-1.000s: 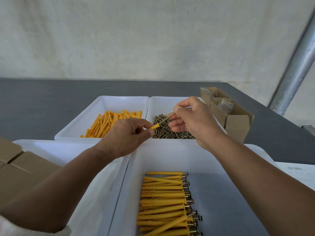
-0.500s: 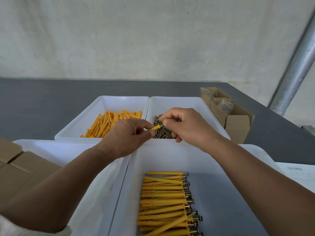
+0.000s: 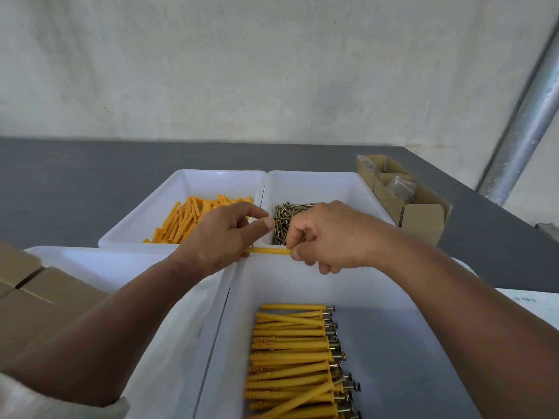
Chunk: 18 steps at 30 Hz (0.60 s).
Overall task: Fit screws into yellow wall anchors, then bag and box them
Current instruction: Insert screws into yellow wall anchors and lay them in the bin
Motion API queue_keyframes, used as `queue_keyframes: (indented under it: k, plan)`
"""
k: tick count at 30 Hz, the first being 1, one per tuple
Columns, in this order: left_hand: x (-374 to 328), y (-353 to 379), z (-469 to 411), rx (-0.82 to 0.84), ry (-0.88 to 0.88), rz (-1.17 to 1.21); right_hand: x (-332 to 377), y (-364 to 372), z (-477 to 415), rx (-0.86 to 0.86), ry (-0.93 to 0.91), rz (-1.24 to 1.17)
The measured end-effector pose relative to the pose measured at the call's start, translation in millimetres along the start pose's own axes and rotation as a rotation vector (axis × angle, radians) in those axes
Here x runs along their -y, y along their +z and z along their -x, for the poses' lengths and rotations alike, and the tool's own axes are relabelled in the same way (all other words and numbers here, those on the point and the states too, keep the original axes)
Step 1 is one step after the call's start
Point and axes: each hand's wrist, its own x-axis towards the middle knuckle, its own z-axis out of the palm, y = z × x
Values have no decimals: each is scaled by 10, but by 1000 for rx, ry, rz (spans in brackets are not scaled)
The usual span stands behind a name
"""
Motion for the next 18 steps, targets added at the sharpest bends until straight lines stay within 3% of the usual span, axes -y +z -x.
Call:
queue_keyframes:
  k: [4,8,13,18]
  plan:
    - [20,1,-31,-51,-57,-21,8,-117,94,255,117,-36]
    - [26,5,-49,-59,-114,-51,38,-123,160,421,260,114]
    - [7,12,-68,-86,-138,-99,67,56,120,484,378,332]
    - [-28,13,-43,-104,-94,-231,96,175,112,481,346,479]
